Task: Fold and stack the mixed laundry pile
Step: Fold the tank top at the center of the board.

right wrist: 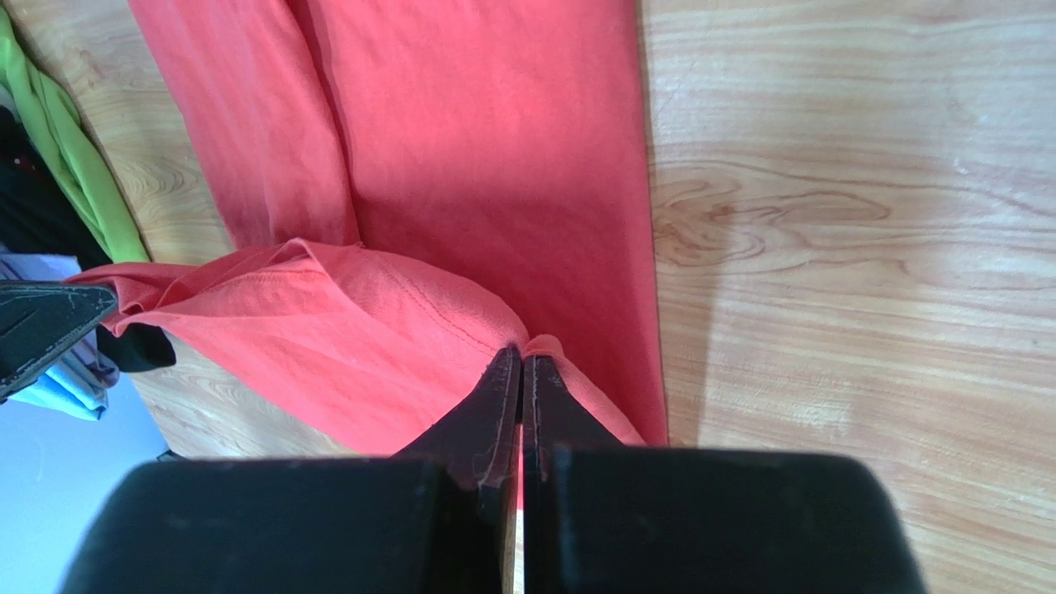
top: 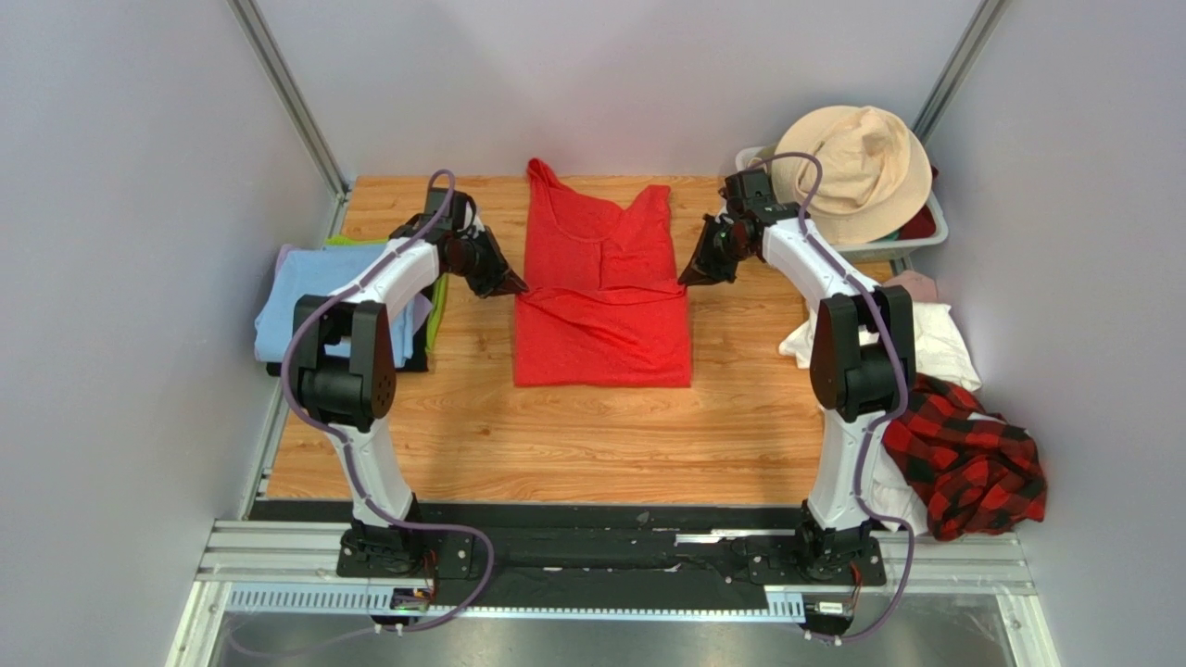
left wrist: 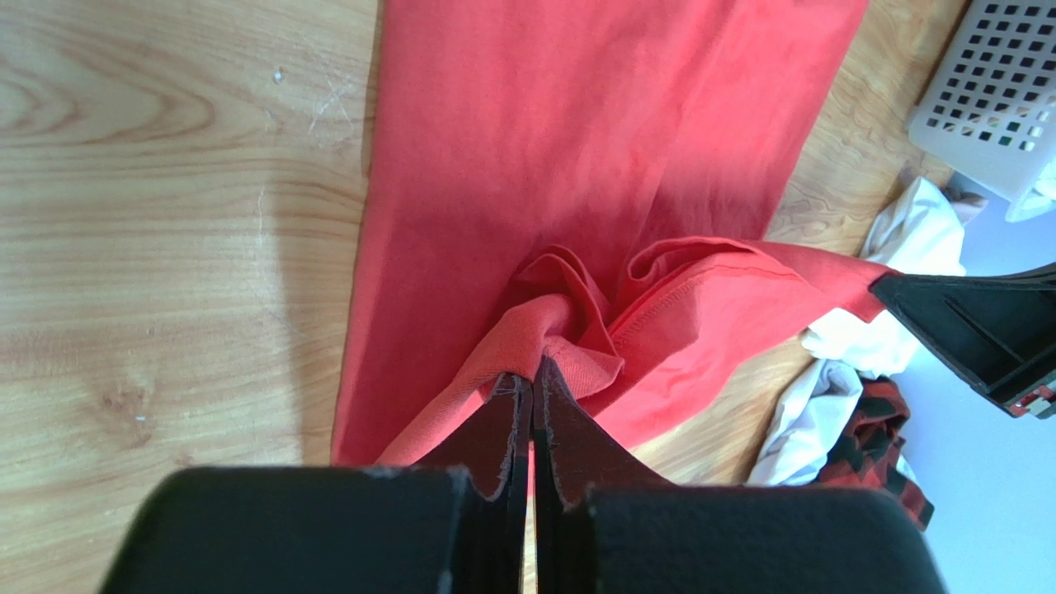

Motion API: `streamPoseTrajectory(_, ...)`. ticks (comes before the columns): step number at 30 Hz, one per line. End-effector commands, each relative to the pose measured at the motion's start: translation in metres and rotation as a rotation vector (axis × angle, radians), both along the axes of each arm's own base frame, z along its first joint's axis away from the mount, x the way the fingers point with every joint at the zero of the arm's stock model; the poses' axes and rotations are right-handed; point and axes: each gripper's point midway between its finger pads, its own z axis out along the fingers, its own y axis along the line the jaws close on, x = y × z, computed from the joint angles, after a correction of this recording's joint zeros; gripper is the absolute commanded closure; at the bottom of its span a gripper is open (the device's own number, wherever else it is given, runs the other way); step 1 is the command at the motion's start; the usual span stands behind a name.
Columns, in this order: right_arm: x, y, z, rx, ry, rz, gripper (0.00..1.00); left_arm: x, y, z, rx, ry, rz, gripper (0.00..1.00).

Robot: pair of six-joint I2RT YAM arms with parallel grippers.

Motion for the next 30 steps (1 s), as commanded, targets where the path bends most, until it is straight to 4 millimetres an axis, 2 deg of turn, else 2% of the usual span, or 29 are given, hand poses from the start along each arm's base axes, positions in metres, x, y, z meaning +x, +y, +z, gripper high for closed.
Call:
streamPoseTrajectory(1,0.022,-0.003,0.013,0.014,-0.053,0.003,1.0,0.019,0.001,0.014,-0.006,-0.05,-0.02,1.0)
streamPoseTrajectory(3,0.025,-0.004,0.013,0.015,-0.049,0.001,1.0,0.022,0.0,0.009,-0.014,-0.036,-0.026,1.0)
streamPoseTrajectory(8,0.031,-0.004,0.006,0.012,-0.041,-0.007,1.0,0.037,-0.003,0.011,-0.02,-0.046,-0.028,1.0)
streamPoseTrajectory(9,0.032,-0.006,0.004,0.011,-0.039,-0.008,1.0,0.038,-0.002,0.003,-0.019,-0.025,-0.027,1.0)
streamPoseTrajectory(10,0.034,-0.005,0.004,0.012,-0.042,-0.012,1.0,0.042,-0.003,0.004,-0.023,-0.03,-0.029,1.0)
streamPoseTrajectory(12,0.04,-0.005,-0.003,0.016,-0.034,-0.018,1.0,0.047,-0.004,-0.003,-0.025,-0.016,-0.028,0.96)
streamPoseTrajectory(13,0.044,-0.005,-0.005,0.023,-0.04,-0.019,0.98,0.049,-0.003,-0.007,-0.022,-0.012,-0.025,0.9)
streamPoseTrajectory(14,0.048,-0.001,-0.004,0.031,-0.049,-0.015,0.8,0.055,-0.001,-0.008,-0.015,-0.025,-0.02,0.75)
streamPoseTrajectory(16,0.058,-0.001,-0.009,0.038,-0.063,-0.024,0.55,0.066,0.0,-0.014,-0.001,-0.058,-0.021,0.57)
streamPoseTrajectory(17,0.063,-0.002,-0.006,0.032,-0.076,-0.035,0.34,0.072,0.0,-0.014,0.0,-0.085,-0.025,0.3)
streamPoseTrajectory(18,0.064,-0.002,-0.004,0.029,-0.084,-0.035,0.28,0.078,0.001,-0.014,0.007,-0.097,-0.036,0.23)
streamPoseTrajectory(20,0.064,-0.009,0.003,0.006,-0.104,-0.054,0.1,0.074,0.004,-0.01,0.017,-0.081,-0.048,0.1)
streamPoseTrajectory(21,0.059,-0.011,0.001,-0.005,-0.111,-0.053,0.11,0.068,0.008,-0.011,0.037,-0.085,-0.052,0.09)
streamPoseTrajectory(22,0.056,-0.017,0.017,-0.02,-0.152,-0.068,0.11,0.065,0.013,-0.008,0.064,-0.097,-0.038,0.08)
streamPoseTrajectory(23,0.05,-0.019,0.021,-0.033,-0.165,-0.07,0.11,0.061,0.016,0.012,0.075,-0.143,-0.031,0.07)
streamPoseTrajectory(24,0.039,-0.023,0.012,-0.045,-0.158,-0.07,0.11,0.046,0.02,0.003,0.094,-0.117,-0.031,0.07)
streamPoseTrajectory(25,0.03,-0.026,0.032,-0.041,-0.204,-0.075,0.15,0.038,0.023,0.006,0.101,-0.121,-0.024,0.07)
streamPoseTrajectory(26,0.022,-0.026,0.033,-0.036,-0.206,-0.073,0.18,0.031,0.021,0.026,0.087,-0.177,-0.025,0.07)
streamPoseTrajectory(27,0.006,-0.028,0.017,-0.038,-0.168,-0.067,0.21,0.011,0.022,0.009,0.081,-0.128,-0.026,0.07)
streamPoseTrajectory(28,-0.004,-0.027,0.029,-0.025,-0.19,-0.059,0.29,0.001,0.022,0.006,0.08,-0.118,-0.028,0.08)
streamPoseTrajectory(29,-0.014,-0.024,0.025,-0.025,-0.179,-0.046,0.34,-0.008,0.023,0.016,0.078,-0.14,-0.03,0.09)
streamPoseTrajectory(30,-0.024,-0.025,0.021,-0.031,-0.167,-0.04,0.36,-0.027,0.023,-0.001,0.085,-0.098,-0.042,0.11)
